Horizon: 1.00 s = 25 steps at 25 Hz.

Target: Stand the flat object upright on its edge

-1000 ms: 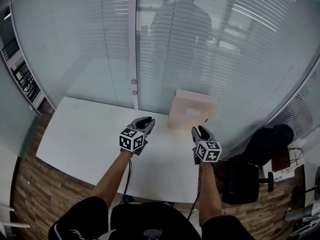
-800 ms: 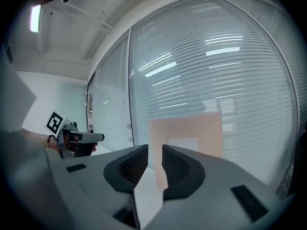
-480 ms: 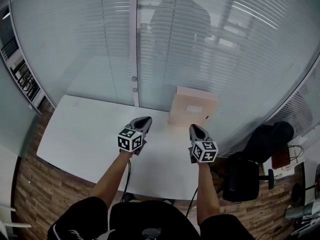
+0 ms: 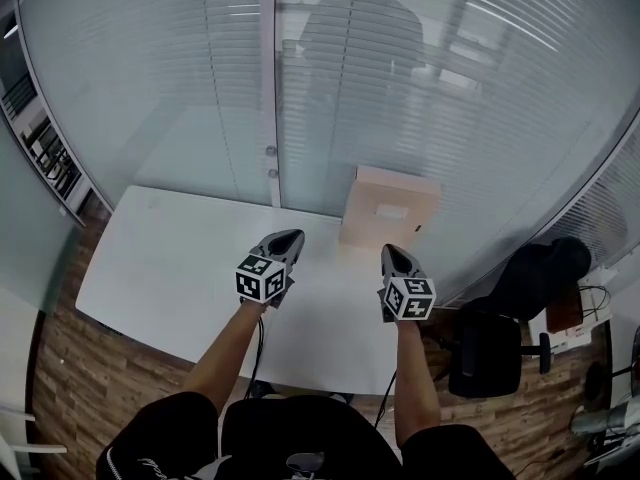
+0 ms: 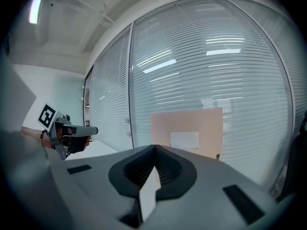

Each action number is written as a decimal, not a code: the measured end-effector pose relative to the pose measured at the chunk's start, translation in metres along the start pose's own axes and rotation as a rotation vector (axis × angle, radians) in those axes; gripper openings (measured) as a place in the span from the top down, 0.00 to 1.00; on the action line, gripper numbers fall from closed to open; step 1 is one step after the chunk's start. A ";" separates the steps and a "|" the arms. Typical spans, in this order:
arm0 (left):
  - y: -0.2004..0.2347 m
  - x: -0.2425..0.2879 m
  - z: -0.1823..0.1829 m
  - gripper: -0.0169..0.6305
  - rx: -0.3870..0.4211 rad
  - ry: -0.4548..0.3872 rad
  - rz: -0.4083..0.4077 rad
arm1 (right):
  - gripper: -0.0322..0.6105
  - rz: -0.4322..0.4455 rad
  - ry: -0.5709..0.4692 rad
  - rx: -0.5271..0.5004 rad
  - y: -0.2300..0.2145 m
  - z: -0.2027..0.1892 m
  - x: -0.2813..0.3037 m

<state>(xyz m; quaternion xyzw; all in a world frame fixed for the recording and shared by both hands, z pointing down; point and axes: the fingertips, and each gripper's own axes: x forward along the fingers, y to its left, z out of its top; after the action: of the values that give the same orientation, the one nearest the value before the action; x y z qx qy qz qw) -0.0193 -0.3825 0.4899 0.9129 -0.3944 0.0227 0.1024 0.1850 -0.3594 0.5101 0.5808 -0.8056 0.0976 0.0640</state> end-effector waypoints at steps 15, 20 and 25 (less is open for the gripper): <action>-0.027 -0.020 -0.002 0.94 0.019 0.028 0.050 | 0.92 0.015 0.014 -0.010 0.020 -0.002 -0.010; -0.018 -0.031 -0.010 0.94 -0.019 0.037 0.094 | 0.92 -0.019 0.008 -0.010 0.012 0.001 -0.018; -0.011 -0.038 -0.015 0.94 -0.022 0.047 0.118 | 0.92 -0.035 0.027 -0.035 0.009 -0.006 -0.026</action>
<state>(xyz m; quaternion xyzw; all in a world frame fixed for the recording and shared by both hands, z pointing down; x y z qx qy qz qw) -0.0371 -0.3451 0.4977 0.8862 -0.4451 0.0459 0.1201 0.1849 -0.3312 0.5096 0.5922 -0.7960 0.0902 0.0866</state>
